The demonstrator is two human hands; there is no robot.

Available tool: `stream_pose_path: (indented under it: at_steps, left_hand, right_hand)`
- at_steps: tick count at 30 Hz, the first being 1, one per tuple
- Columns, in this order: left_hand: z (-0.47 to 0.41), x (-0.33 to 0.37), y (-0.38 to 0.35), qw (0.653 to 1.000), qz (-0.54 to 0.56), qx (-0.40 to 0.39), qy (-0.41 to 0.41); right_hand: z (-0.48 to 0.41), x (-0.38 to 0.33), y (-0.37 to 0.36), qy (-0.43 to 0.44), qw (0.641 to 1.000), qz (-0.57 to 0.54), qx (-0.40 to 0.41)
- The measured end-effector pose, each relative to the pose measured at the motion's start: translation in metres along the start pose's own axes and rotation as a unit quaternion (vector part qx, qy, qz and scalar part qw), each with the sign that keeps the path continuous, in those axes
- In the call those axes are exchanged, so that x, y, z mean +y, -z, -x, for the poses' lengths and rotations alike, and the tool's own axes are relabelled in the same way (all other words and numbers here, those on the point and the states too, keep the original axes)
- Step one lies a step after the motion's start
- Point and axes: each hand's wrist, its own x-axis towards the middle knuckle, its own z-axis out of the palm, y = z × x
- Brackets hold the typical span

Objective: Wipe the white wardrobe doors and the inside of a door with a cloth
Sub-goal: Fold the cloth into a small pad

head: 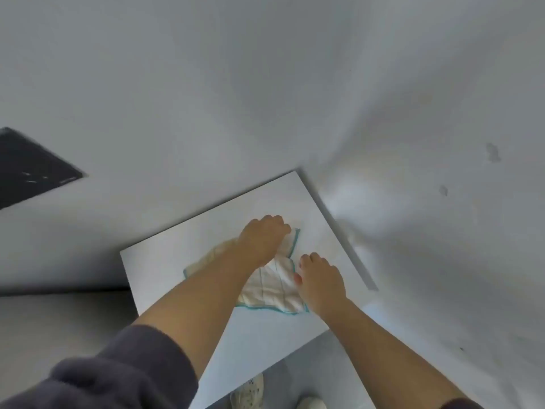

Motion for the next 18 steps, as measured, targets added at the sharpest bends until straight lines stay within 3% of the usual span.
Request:
stream_pose_path:
  at_steps: [4, 11, 15, 18]
  left_hand:
    - [-0.017, 0.007, -0.009, 0.994, -0.056, -0.041, -0.082]
    - [-0.020, 0.010, -0.001, 0.987, -0.153, -0.050, -0.029]
    - [-0.003, -0.007, 0.003, 0.990, -0.141, 0.016, 0.008]
    - [0.018, -0.020, 0.017, 0.994, -0.053, 0.078, 0.047]
  right_hand:
    - [0.003, -0.002, -0.015, -0.009, 1.000, 0.011, -0.008]
    - [0.000, -0.006, -0.020, -0.033, 0.989, -0.147, -0.005]
    - [0.000, 0.001, -0.011, -0.053, 0.965, -0.256, 0.003]
    - [0.003, 0.004, 0.005, -0.045, 0.957, -0.286, 0.021]
